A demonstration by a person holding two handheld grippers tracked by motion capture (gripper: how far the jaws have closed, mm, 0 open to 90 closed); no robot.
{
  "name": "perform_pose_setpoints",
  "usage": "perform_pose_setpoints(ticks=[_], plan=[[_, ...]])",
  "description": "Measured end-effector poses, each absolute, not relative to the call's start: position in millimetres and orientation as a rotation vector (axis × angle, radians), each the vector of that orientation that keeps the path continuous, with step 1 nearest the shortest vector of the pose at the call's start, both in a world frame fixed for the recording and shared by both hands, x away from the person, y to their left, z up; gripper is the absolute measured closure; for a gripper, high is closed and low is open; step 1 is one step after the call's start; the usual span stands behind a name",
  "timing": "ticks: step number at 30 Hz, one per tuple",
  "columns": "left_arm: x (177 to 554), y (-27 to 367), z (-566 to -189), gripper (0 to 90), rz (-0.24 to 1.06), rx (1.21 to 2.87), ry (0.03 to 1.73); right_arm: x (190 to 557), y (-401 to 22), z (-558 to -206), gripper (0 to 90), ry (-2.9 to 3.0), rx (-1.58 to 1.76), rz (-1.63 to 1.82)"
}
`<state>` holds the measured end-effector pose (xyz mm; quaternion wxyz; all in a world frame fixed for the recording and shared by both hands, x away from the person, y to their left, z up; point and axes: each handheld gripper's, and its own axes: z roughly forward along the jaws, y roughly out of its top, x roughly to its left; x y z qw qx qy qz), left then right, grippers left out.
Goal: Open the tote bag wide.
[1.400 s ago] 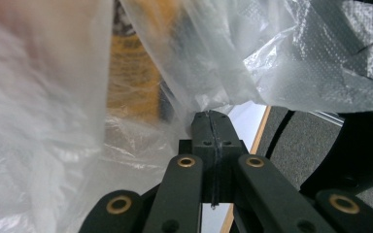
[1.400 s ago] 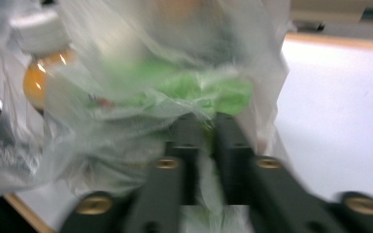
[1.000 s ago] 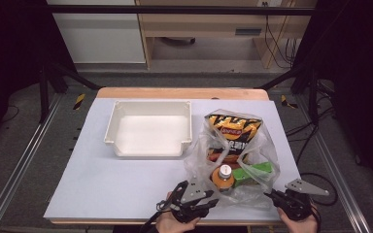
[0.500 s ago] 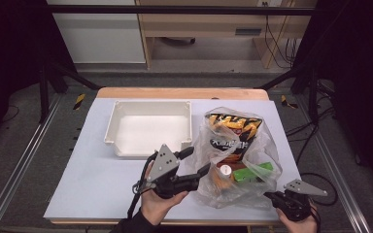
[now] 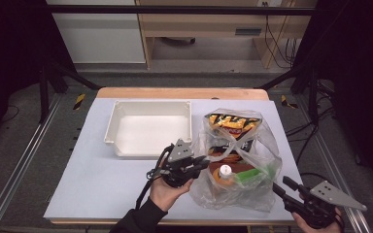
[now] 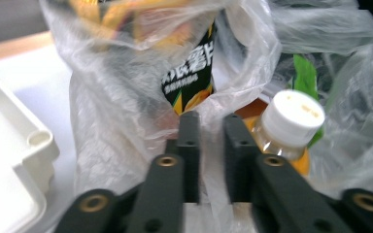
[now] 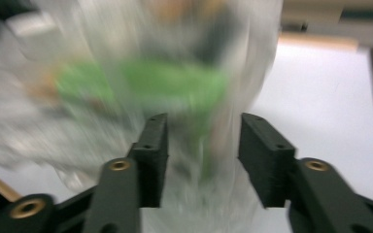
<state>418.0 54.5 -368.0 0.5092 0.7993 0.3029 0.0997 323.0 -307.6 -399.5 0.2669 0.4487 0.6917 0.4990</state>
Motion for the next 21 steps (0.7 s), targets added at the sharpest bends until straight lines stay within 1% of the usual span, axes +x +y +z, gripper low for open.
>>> perform_pose_setpoints(ticks=[1,2,3,4,6,9,10,11,12,14,15,16,17,18,19,20,21], plan=[[416.2,56.9,-367.9,85.0,0.244,1.924,0.725,321.4,-306.6,-391.4,47.5,1.848,1.19,1.366],[414.7,58.6,-367.6,87.7,0.249,1.921,0.721,320.6,-302.7,-373.1,41.0,1.81,1.147,1.405],[413.6,59.8,-367.4,87.7,0.251,1.92,0.717,320.6,-302.7,-373.1,41.0,1.81,1.147,1.405],[412.0,61.3,-366.9,88.5,0.253,1.921,0.712,322.5,-296.8,-358.5,38.8,1.795,1.111,1.427],[409.8,62.2,-366.7,88.7,0.26,1.92,0.708,323.6,-294.1,-353.9,37.0,1.79,1.096,1.431],[406.5,62.5,-367.0,89.0,0.262,1.924,0.695,332.5,-277.6,-341.3,29.6,1.828,1.054,1.471],[405.9,62.2,-367.3,89.1,0.254,1.923,0.692,338.5,-268.9,-342.1,28.3,1.87,1.045,1.443],[405.9,62.2,-367.3,89.1,0.254,1.923,0.692,338.5,-268.9,-342.1,28.3,1.87,1.045,1.443],[405.4,62.3,-367.4,89.1,0.254,1.925,0.691,342.0,-263.2,-344.3,31.3,1.899,1.048,1.412],[405.0,63.2,-367.9,89.1,0.25,1.923,0.691,348.7,-256.1,-350.4,43.7,1.939,1.078,1.318],[404.4,64.5,-368.2,89.2,0.248,1.921,0.691,352.0,-257.5,-356.2,63.2,1.972,1.115,1.288],[403.2,67.0,-368.5,89.2,0.247,1.918,0.69,352.0,-257.5,-356.2,63.2,1.972,1.115,1.288],[401.0,72.0,-369.2,89.3,0.243,1.913,0.693,347.1,-266.2,-359.8,79.2,1.96,1.143,1.322],[401.0,72.0,-369.2,89.3,0.243,1.913,0.693,347.1,-266.2,-359.8,79.2,1.96,1.143,1.322],[398.0,77.6,-371.3,89.3,0.23,1.904,0.695,338.8,-276.9,-362.6,86.1,1.921,1.163,1.341],[398.0,77.6,-371.3,89.3,0.23,1.904,0.695,338.8,-276.9,-362.6,86.1,1.921,1.163,1.341],[393.2,81.1,-375.8,89.4,0.222,1.907,0.695,330.5,-285.5,-366.4,88.0,1.895,1.187,1.38]])
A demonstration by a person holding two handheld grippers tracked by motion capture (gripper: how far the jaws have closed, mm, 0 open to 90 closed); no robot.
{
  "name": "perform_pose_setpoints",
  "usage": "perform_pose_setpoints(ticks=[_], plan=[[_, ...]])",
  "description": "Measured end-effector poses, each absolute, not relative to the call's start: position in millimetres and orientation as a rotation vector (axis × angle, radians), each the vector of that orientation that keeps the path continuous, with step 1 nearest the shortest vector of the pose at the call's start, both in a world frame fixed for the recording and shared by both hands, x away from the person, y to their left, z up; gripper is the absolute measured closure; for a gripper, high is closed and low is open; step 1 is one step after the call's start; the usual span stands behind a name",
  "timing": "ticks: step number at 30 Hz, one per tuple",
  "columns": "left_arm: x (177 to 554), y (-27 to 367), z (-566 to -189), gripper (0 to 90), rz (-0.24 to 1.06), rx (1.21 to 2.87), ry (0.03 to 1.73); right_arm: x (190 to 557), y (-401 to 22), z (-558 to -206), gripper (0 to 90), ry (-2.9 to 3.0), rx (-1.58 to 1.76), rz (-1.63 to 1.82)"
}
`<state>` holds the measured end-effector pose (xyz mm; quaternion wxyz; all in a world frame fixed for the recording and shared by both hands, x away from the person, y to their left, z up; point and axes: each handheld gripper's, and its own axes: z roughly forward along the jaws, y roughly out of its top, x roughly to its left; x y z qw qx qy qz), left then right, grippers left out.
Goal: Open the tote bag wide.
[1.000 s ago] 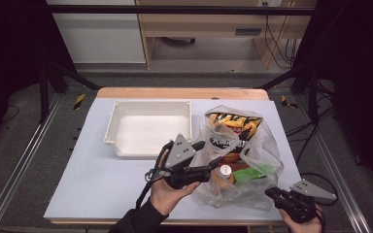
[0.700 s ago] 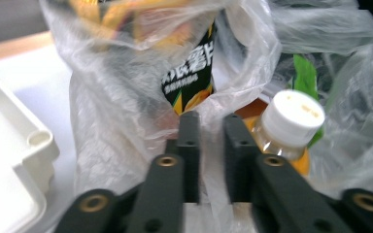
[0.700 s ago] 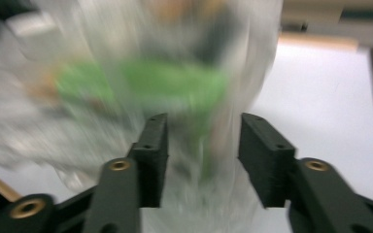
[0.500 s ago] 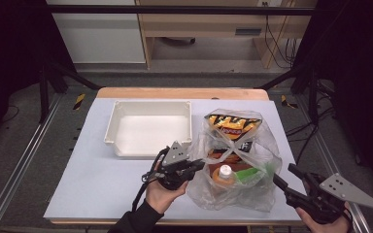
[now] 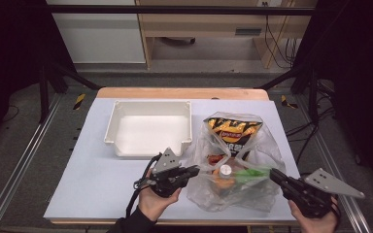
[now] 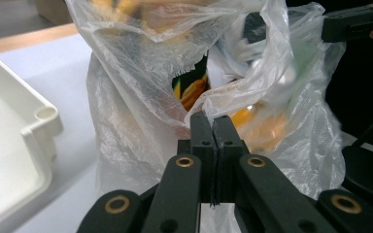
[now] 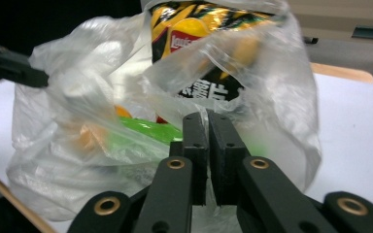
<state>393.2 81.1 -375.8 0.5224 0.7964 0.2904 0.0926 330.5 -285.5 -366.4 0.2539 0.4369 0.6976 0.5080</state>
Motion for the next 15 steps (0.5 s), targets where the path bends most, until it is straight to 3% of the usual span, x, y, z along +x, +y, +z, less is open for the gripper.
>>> perform_pose_setpoints(ticks=[6,15], plan=[[383.9,83.4,-393.9,89.6,0.198,1.938,0.699,308.1,-297.0,-395.7,88.0,1.865,1.254,1.387],[384.5,78.2,-432.7,90.0,0.136,2.022,0.738,318.9,-297.8,-426.9,86.7,1.905,1.374,1.312]])
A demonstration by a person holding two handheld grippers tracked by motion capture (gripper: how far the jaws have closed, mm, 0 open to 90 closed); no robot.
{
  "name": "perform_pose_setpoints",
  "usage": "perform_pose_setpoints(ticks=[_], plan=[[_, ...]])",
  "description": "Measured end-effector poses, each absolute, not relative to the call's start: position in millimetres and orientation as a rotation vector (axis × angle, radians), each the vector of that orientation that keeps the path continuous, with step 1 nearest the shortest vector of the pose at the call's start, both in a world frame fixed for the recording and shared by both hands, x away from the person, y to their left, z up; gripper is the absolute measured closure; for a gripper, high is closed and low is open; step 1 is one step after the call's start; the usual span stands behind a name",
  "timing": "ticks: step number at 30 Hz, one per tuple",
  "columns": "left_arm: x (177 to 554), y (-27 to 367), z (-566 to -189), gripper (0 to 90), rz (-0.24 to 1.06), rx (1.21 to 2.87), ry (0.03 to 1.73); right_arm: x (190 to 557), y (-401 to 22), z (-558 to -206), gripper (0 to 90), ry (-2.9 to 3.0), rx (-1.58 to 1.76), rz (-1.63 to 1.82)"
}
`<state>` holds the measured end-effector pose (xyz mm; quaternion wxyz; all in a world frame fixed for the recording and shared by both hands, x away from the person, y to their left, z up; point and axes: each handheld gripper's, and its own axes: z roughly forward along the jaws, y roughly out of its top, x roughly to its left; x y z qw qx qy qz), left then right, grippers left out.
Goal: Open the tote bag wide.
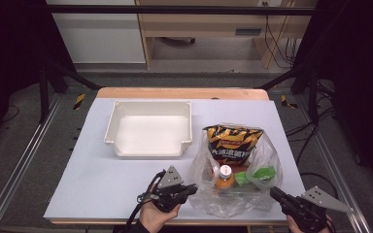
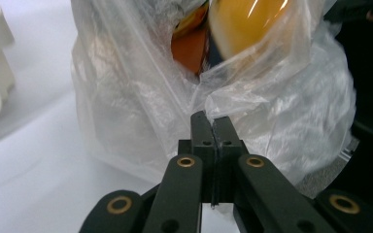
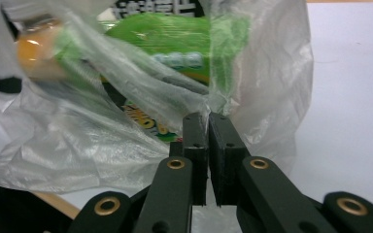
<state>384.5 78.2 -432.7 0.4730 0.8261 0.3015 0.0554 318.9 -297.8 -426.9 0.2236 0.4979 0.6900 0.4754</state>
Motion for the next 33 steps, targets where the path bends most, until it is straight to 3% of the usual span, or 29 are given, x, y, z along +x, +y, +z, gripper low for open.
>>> perform_pose_setpoints(ticks=[6,13,17,18,19,20,26,27,29,33], plan=[[390.2,71.5,-447.4,90.0,0.123,2.046,0.757,327.8,-305.5,-435.3,87.2,1.871,1.449,1.295],[402.1,55.9,-468.0,89.6,0.13,2.078,0.784,358.7,-303.8,-473.3,80.4,1.902,1.615,1.166],[402.4,54.5,-469.6,88.8,0.162,2.078,0.781,356.4,-302.9,-468.9,72.8,1.89,1.582,1.158],[401.6,55.9,-468.1,86.9,0.17,2.073,0.774,353.3,-305.3,-465.9,67.4,1.876,1.555,1.175],[400.9,57.3,-466.5,79.1,0.181,2.069,0.765,347.2,-309.6,-459.5,61.6,1.858,1.517,1.222],[399.9,59.6,-463.8,79.1,0.197,2.057,0.759,347.2,-309.6,-459.5,61.6,1.858,1.517,1.222],[393.4,76.5,-441.1,43.6,0.247,1.965,0.727,328.2,-316.7,-426.7,48.0,1.771,1.385,1.302],[391.4,79.8,-435.9,43.6,0.255,1.941,0.721,326.8,-316.5,-421.3,46.5,1.759,1.365,1.313],[388.4,83.5,-428.4,34.3,0.276,1.921,0.71,324.6,-315.2,-410.9,43.8,1.736,1.334,1.332],[382.3,89.8,-408.3,28.3,0.329,1.874,0.69,324.6,-310.2,-391.1,40.6,1.706,1.282,1.381]])
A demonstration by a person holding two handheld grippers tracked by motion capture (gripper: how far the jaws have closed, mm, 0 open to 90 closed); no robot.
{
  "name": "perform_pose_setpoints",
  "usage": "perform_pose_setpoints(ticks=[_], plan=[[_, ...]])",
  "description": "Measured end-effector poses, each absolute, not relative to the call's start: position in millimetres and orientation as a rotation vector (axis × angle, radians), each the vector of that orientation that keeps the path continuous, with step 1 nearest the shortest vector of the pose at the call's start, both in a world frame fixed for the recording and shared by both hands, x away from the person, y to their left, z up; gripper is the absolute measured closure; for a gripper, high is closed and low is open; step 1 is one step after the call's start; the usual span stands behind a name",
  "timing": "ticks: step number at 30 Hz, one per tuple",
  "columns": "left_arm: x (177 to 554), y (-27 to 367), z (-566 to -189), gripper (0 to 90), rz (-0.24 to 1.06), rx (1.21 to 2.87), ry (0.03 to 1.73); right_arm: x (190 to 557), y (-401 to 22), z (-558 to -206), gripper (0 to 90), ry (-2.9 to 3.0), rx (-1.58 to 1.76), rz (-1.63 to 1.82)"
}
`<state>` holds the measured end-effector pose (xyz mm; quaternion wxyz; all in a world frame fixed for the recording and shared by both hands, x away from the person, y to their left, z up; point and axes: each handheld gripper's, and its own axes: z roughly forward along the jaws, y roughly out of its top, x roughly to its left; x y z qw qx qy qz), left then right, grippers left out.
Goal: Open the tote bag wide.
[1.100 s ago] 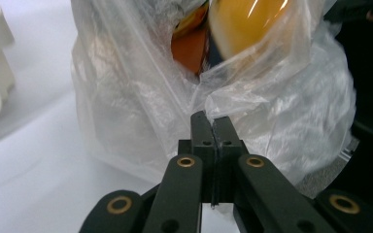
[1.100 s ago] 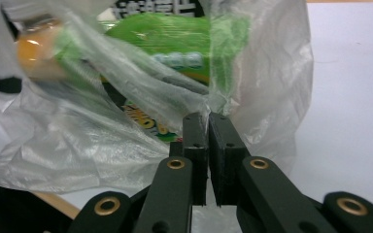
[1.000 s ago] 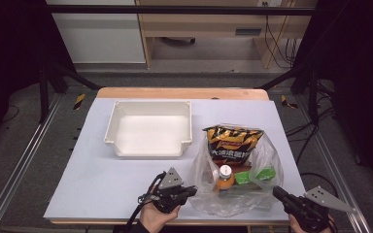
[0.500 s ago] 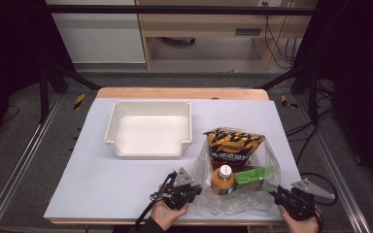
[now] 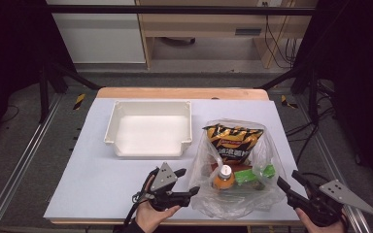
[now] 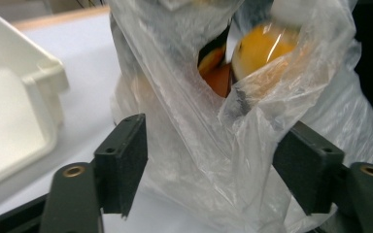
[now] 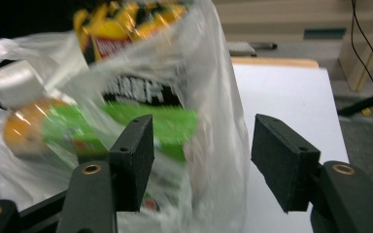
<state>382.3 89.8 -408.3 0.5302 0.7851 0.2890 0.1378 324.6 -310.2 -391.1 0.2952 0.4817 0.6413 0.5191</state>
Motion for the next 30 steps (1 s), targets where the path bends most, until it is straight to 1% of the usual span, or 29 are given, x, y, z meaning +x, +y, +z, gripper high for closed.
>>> perform_pose_setpoints(ticks=[3,4,5,8,10,11,12,13,14,16,17,18,19,20,21,22,23,24,25,26,28,29,30], plan=[[380.6,90.2,-393.2,26.0,0.353,1.855,0.676,328.3,-304.4,-379.6,40.0,1.707,1.254,1.397],[379.9,88.9,-382.5,25.4,0.369,1.844,0.658,331.9,-298.4,-371.9,39.5,1.716,1.225,1.409],[379.9,88.9,-382.5,25.0,0.369,1.844,0.658,331.9,-298.4,-371.9,39.5,1.716,1.225,1.409],[379.8,83.3,-366.8,24.8,0.384,1.831,0.639,336.8,-288.4,-361.8,38.0,1.729,1.191,1.426],[379.9,76.5,-357.5,24.6,0.393,1.823,0.621,344.3,-276.7,-353.9,33.7,1.753,1.168,1.429],[380.2,73.4,-354.1,24.6,0.399,1.821,0.615,344.3,-276.7,-353.9,33.7,1.753,1.168,1.429],[381.4,67.6,-348.4,25.8,0.409,1.823,0.607,350.1,-269.6,-350.2,30.8,1.754,1.164,1.413],[382.6,63.9,-345.3,25.8,0.415,1.824,0.602,350.1,-269.6,-350.2,30.8,1.754,1.164,1.413],[385.6,57.6,-340.7,29.8,0.422,1.832,0.603,358.4,-264.1,-348.4,26.5,1.762,1.17,1.393],[391.5,49.3,-336.2,36.2,0.413,1.845,0.607,365.7,-259.9,-347.9,26.1,1.771,1.177,1.385],[394.5,45.3,-334.7,36.2,0.42,1.852,0.616,365.7,-259.9,-347.9,26.1,1.771,1.177,1.385],[397.6,42.3,-334.2,51.4,0.45,1.859,0.621,373.5,-256.9,-349.8,27.8,1.773,1.201,1.366],[400.9,40.1,-334.7,51.4,0.463,1.878,0.635,373.5,-256.9,-349.8,27.8,1.773,1.201,1.366],[404.6,39.9,-336.1,67.2,0.449,1.899,0.653,378.9,-257.9,-354.9,29.7,1.781,1.241,1.341],[407.6,40.8,-338.9,67.2,0.428,1.913,0.671,378.9,-257.9,-354.9,34.3,1.781,1.241,1.341],[409.8,42.9,-342.3,73.6,0.418,1.928,0.685,380.0,-259.8,-358.0,42.9,1.79,1.265,1.327],[411.4,46.6,-347.0,79.5,0.414,1.944,0.7,380.0,-262.5,-361.2,48.2,1.8,1.285,1.318],[412.4,50.7,-350.8,86.4,0.412,1.947,0.709,378.4,-269.9,-367.8,64.5,1.831,1.311,1.298],[413.1,54.1,-353.5,86.4,0.406,1.949,0.718,378.4,-269.9,-367.8,64.5,1.831,1.311,1.298],[414.1,58.8,-357.1,87.4,0.401,1.949,0.731,377.4,-272.4,-369.7,69.1,1.837,1.317,1.288],[416.6,69.4,-364.9,88.2,0.393,1.95,0.761,374.9,-279.2,-373.5,83.7,1.851,1.333,1.271],[417.8,73.8,-368.4,88.5,0.391,1.95,0.774,373.0,-283.7,-374.8,89.4,1.848,1.342,1.267],[418.8,76.7,-371.1,88.6,0.39,1.95,0.783,371.3,-290.8,-375.9,90.0,1.828,1.359,1.267]])
